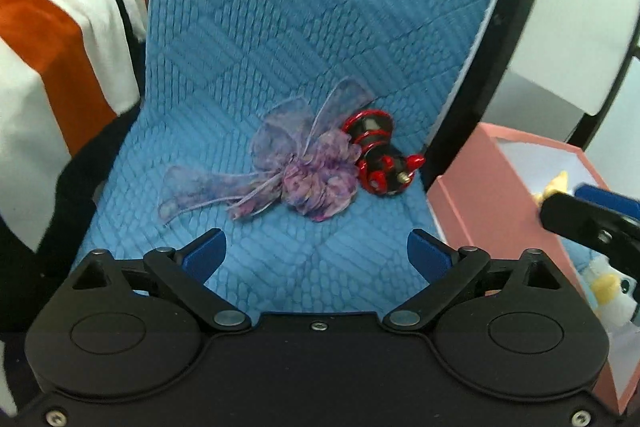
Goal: Organize objects
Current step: 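Move both tools back toward the purple bow and red lion figurine, then grasp the red lion figurine with the right gripper while the left gripper grasps the purple bow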
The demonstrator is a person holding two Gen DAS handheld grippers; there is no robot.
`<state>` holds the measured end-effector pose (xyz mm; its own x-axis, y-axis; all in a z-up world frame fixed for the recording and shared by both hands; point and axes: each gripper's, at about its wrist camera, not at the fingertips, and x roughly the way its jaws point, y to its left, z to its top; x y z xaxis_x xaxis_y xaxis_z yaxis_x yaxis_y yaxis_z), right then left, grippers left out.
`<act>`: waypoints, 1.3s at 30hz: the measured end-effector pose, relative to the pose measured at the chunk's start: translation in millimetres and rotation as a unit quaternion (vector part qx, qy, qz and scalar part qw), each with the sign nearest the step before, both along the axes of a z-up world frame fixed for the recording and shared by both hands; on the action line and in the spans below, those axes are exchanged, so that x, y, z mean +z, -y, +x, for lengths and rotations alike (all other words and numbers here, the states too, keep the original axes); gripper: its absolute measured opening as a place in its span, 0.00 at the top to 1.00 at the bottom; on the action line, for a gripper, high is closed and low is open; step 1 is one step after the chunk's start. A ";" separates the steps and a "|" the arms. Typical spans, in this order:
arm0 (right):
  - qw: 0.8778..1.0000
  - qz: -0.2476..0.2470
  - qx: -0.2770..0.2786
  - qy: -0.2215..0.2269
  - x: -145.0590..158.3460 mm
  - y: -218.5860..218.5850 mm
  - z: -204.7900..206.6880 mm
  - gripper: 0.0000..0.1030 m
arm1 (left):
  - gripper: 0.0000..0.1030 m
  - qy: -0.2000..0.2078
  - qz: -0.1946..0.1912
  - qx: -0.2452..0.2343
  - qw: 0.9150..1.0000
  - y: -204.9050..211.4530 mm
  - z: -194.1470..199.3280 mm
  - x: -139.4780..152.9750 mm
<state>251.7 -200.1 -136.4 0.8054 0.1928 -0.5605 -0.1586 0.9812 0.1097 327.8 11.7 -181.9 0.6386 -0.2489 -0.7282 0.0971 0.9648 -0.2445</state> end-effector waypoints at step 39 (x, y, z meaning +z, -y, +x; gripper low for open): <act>0.980 -0.165 0.031 -0.109 -103.7 -37.5 169.6 0.47 | 0.82 -0.092 0.017 0.010 0.996 4.2 107.8 -81.5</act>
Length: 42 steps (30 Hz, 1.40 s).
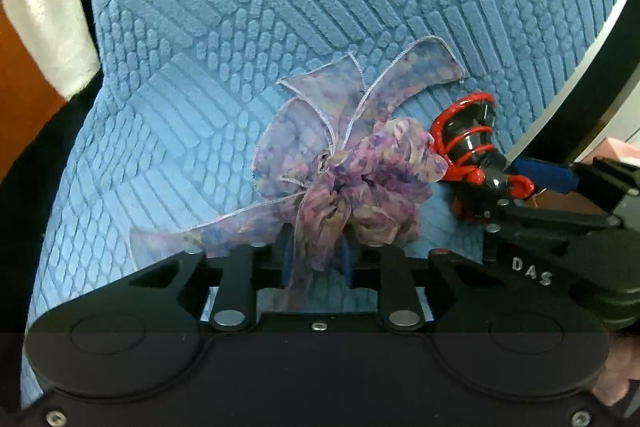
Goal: Organize objects
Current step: 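Grasp the red lion figurine with the right gripper while the left gripper grasps the purple bow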
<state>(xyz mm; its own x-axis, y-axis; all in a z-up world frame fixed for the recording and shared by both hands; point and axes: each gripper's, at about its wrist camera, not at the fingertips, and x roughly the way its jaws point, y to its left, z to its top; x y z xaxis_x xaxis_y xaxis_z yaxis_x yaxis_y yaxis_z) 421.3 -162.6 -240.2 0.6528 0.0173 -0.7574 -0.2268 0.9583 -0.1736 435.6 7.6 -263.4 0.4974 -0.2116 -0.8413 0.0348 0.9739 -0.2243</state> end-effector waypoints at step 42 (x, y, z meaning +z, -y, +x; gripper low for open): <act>0.999 0.034 0.031 0.003 47.3 -3.4 -134.1 0.55 | 0.87 -0.035 -0.041 0.048 0.997 -31.5 -118.4 35.4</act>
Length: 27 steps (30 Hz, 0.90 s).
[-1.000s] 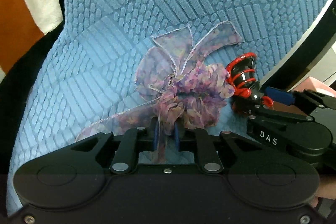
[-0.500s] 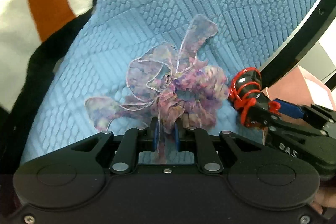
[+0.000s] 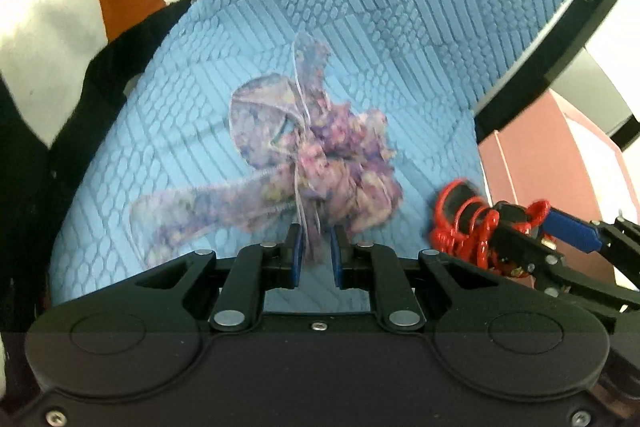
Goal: Organize objects
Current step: 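Grasp the red lion figurine with the right gripper while the left gripper grasps the purple bow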
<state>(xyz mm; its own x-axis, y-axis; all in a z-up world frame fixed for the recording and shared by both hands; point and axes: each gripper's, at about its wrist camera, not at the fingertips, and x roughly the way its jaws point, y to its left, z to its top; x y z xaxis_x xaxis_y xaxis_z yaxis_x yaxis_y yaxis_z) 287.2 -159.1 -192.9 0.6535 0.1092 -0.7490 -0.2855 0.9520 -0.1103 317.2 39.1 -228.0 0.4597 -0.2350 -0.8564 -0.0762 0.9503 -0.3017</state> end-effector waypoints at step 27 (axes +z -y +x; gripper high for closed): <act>0.997 0.050 -0.035 -0.045 -32.1 -1.8 7.7 0.28 | 0.14 -0.019 -0.012 0.011 1.000 -1.3 44.9 -13.8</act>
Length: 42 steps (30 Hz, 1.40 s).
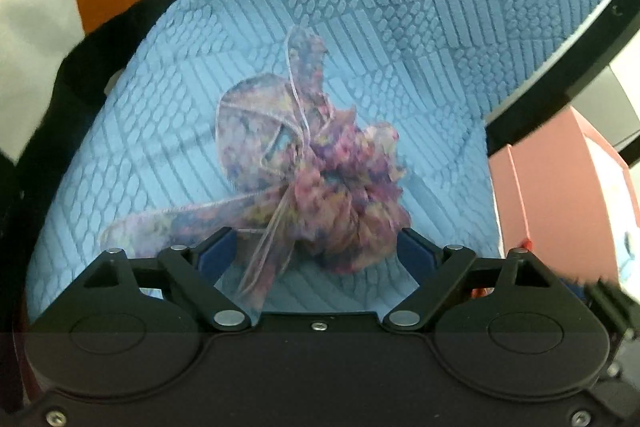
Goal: Organize objects
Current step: 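Grasp the red lion figurine with the right gripper while the left gripper grasps the purple bow, then lift the lion and bow and carry both toward the pink box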
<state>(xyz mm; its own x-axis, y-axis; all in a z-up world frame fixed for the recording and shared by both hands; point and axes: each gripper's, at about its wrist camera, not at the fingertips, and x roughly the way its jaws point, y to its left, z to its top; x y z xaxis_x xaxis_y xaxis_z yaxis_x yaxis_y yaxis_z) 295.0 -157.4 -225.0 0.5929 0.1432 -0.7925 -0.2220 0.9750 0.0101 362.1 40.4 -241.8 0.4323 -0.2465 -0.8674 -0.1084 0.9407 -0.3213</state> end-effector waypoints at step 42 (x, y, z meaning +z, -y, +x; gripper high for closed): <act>0.996 0.062 -0.060 -0.009 1.9 10.6 -15.2 0.40 | 0.80 0.027 0.031 -0.023 0.999 5.7 4.0 10.9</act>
<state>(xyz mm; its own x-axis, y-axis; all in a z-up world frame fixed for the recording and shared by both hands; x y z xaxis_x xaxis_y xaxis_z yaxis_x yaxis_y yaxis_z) 279.7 -168.0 -223.1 0.5968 0.1690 -0.7844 -0.1019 0.9856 0.1348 366.1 34.7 -230.9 0.4680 -0.2137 -0.8575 -0.0485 0.9626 -0.2664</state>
